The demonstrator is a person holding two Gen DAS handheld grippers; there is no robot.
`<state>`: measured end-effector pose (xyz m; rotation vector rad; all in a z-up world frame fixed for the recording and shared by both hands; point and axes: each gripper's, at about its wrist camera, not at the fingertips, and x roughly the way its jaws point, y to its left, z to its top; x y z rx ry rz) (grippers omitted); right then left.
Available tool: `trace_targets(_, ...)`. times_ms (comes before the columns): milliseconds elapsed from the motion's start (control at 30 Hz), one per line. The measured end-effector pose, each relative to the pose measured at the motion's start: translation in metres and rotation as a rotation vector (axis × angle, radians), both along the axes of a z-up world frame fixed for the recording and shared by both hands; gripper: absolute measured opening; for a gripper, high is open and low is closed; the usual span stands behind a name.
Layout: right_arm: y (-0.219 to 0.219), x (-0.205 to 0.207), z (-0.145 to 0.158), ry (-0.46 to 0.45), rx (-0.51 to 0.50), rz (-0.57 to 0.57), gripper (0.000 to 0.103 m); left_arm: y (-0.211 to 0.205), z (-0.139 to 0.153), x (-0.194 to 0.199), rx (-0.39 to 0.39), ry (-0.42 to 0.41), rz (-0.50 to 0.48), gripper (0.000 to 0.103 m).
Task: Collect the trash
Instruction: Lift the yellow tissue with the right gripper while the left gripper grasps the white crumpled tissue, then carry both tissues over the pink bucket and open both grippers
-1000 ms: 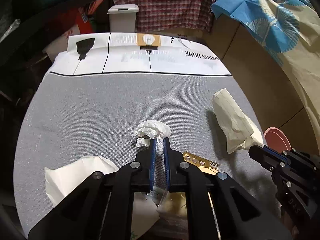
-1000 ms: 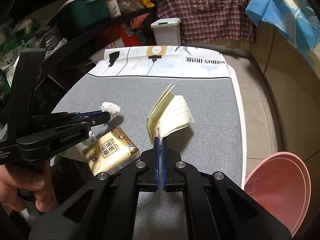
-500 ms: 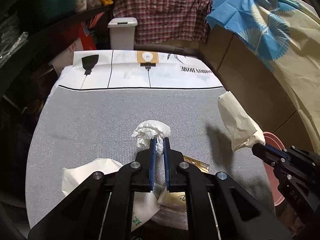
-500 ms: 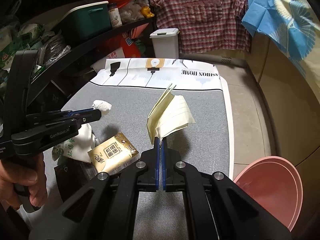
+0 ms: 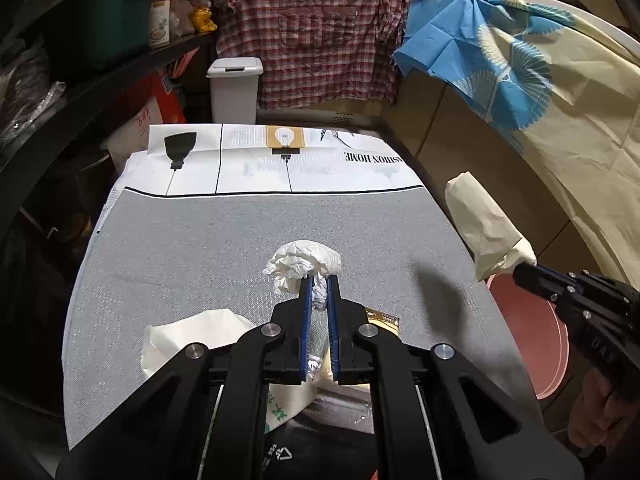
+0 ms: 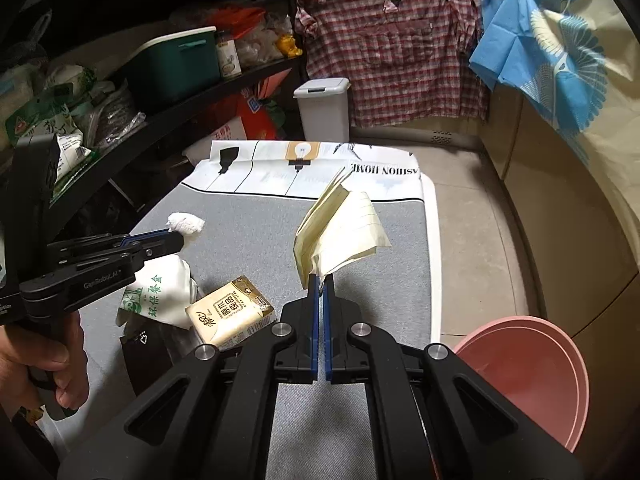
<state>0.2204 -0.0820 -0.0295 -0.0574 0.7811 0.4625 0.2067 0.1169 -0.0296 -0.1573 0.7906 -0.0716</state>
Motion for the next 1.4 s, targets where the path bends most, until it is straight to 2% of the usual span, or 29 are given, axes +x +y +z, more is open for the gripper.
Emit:
trace_targets(733,-0.034,-0.044,0.041,-0.064,0.029,-0.028,0.002,-0.019,0.045,-0.049,-0.006,-0.085,-0.022,0.007)
trace_targets(1133,-0.062,-0.062,0.078,-0.074,0.032,-0.012,0.002,-0.033,0.059,-0.060,-0.012,-0.112,-0.049,0.007)
trace_targets(1400,-0.099,-0.065,0.092,-0.100,0.026,-0.064,0.002,-0.050,0.059,-0.058,-0.014,-0.112,-0.082,0.007)
